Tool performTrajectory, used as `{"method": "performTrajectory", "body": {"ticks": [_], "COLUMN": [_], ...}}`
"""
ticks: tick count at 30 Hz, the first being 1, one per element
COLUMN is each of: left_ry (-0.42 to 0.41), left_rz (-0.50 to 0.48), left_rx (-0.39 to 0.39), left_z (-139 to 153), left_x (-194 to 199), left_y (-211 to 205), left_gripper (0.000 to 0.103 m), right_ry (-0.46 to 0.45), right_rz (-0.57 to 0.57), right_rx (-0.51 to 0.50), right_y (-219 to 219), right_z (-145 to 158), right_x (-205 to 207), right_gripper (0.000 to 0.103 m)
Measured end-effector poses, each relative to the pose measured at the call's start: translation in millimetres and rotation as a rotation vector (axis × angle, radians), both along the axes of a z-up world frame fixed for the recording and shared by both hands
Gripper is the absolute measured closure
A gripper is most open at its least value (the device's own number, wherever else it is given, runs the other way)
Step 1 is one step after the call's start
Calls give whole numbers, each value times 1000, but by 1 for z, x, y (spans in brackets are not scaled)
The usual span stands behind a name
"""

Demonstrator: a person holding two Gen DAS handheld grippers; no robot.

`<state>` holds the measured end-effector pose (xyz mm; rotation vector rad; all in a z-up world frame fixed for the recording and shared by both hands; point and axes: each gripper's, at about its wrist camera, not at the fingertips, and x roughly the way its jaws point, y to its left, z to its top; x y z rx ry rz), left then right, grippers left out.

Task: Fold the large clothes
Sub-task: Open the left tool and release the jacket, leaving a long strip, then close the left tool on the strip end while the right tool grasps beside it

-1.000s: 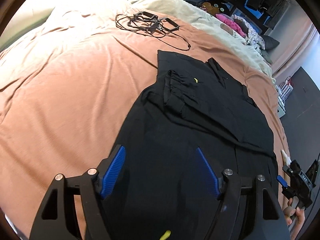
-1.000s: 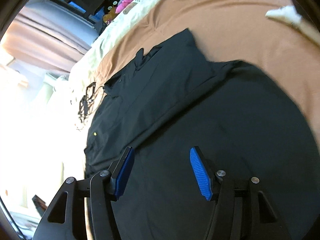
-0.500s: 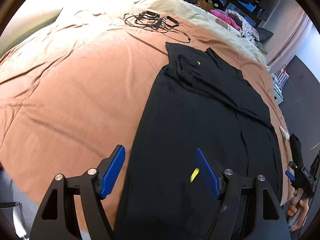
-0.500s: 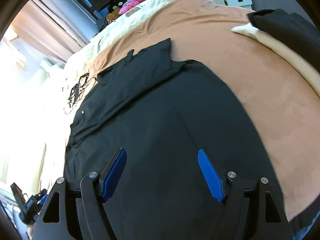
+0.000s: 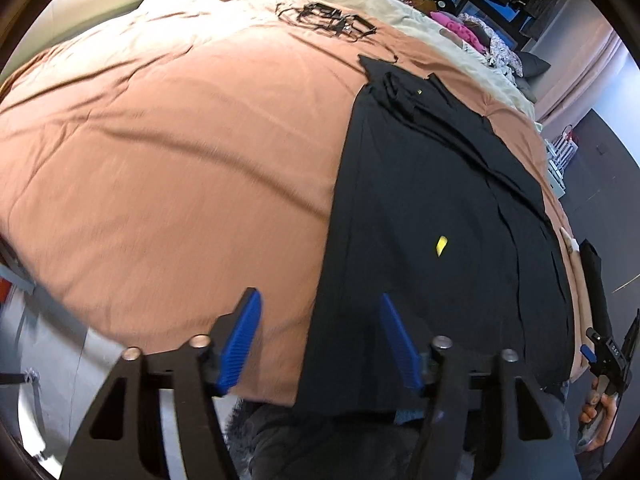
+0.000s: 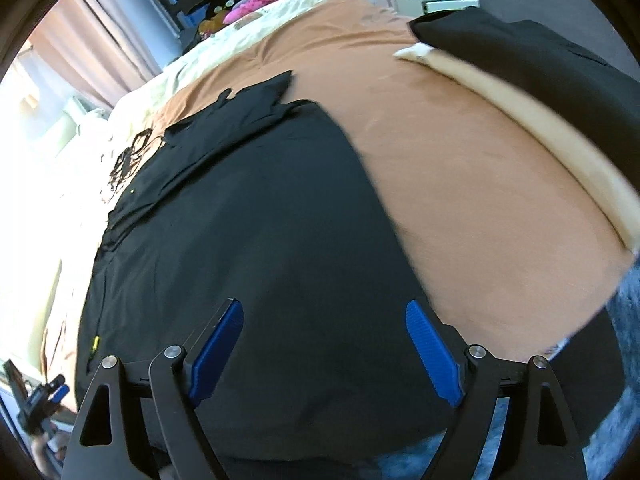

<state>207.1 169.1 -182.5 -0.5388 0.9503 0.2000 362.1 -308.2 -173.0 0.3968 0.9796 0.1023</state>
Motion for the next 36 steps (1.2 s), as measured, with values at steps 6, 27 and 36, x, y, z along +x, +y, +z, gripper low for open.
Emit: {"method": "performTrajectory", "body": {"ticks": [6,27,36], "left_ry": [7,-36,-123], "left_rz": [0,-14,36], "left_rx": [-70,-142,-178], "left_z": [-16,-33,-13], "left_x": [-22,-6,-18], "left_y": [-1,-15,-7], "left_gripper": [44,83,94], "right_ry": [18,-1,-127], "right_rz": [-4,-33,39], "right_rx": [-23,408,672], "right_y": [-21,-62,-60], "right_z": [-16,-68,-61], "right_x": [-22,-50,-62], "right_gripper": [25,38,58]}}
